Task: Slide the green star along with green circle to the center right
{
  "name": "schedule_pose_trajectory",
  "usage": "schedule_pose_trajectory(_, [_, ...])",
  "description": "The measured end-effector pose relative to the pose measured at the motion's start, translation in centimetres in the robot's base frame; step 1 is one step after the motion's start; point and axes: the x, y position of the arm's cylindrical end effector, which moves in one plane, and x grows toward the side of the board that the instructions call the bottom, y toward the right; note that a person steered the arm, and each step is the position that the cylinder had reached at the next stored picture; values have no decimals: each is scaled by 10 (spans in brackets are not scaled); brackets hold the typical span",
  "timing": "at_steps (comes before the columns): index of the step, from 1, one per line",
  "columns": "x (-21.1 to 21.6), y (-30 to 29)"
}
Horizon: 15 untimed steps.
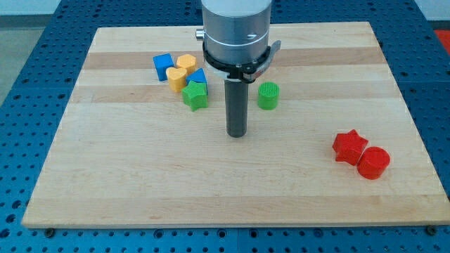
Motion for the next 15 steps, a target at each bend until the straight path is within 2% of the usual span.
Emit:
schedule_pose_trajectory(2, [-9, -7])
schedule_pose_trajectory(3, [-20, -70])
schedule_pose_trajectory(5, [-20, -74])
schedule_pose_trajectory(6, [-24, -104])
schedule_pose_trajectory(7, [-24, -105])
schedule_pose_trajectory(8, [-65, -105])
schedule_pose_trajectory(10, [-69, -104])
schedule_pose_trajectory(14, [-70, 120])
schedule_pose_trajectory(15, [-70, 127])
